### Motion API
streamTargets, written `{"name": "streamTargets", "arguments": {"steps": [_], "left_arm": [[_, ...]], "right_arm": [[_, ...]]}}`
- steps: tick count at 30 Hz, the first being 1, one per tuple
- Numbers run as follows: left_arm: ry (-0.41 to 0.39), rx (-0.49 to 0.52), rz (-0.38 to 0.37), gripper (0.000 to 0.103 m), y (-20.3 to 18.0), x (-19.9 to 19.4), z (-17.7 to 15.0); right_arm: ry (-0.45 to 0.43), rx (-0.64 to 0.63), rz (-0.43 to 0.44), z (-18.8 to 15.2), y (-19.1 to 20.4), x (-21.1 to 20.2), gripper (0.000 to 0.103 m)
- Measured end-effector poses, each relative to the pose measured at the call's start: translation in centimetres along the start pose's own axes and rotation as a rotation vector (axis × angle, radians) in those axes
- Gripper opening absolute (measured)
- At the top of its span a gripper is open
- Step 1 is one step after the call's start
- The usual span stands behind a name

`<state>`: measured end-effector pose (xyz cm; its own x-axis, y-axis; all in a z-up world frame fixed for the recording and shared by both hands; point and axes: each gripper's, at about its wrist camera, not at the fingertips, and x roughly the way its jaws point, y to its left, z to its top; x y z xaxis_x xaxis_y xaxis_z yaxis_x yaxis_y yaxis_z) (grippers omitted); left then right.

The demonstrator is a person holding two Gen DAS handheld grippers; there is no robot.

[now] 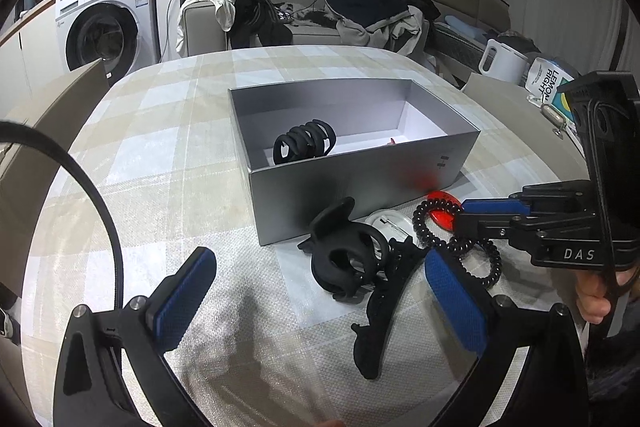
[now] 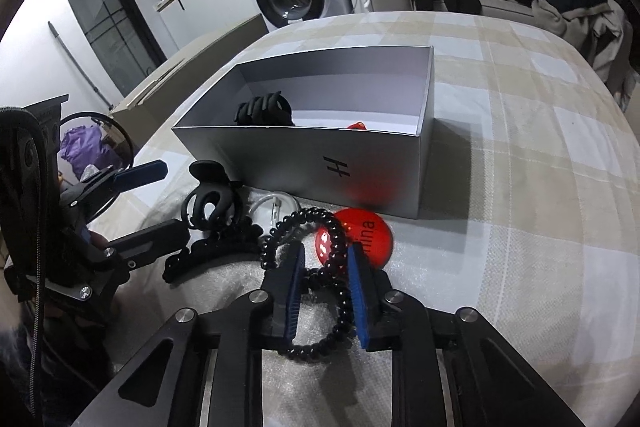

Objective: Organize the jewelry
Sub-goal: 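Close the right gripper on a black coiled bead bracelet and lift it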

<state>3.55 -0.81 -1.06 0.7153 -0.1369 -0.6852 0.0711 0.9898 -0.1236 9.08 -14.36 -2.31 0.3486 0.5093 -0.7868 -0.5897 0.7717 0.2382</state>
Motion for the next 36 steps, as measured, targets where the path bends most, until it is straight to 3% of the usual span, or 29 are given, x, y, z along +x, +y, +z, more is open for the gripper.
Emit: {"name": "streamTargets", "arguments": {"steps": [9, 15, 21, 26, 29, 31, 36], "left_arm": [[0.007, -0.002, 0.002, 0.102, 0.1, 0.1, 0.0], [0.009, -0.002, 0.003, 0.102, 0.2, 0.1, 0.1], [0.007, -0.01, 0.011, 0.102, 0.4, 0.1, 0.2], [0.002, -0.013, -0.038, 0.101, 0.2, 0.1, 0.2], [-0.006, -0.001, -0.062, 0.095, -0.2, 0.0, 0.3], [0.004, 0.015, -0.067, 0.083, -0.6, 0.2, 0.4], [0.024, 0.009, -0.066, 0.069, -0.5, 0.7, 0.4]], "right_arm": [[-0.005, -0.008, -0.02, -0.2, 0.1, 0.0, 0.017], [-0.023, -0.053, -0.039, -0.3, 0.8, 0.1, 0.008], [-0.131, -0.061, -0.004, 0.1, 1.1, -2.1, 0.008], [-0.188, -0.036, 0.04, 0.8, 0.7, -3.6, 0.008], [-0.202, -0.026, 0.033, 1.1, 0.4, -4.0, 0.008], [-0.209, -0.022, 0.034, 1.3, 0.4, -4.1, 0.008], [-0.213, -0.021, 0.036, 1.1, 0.4, -4.3, 0.008]]}}
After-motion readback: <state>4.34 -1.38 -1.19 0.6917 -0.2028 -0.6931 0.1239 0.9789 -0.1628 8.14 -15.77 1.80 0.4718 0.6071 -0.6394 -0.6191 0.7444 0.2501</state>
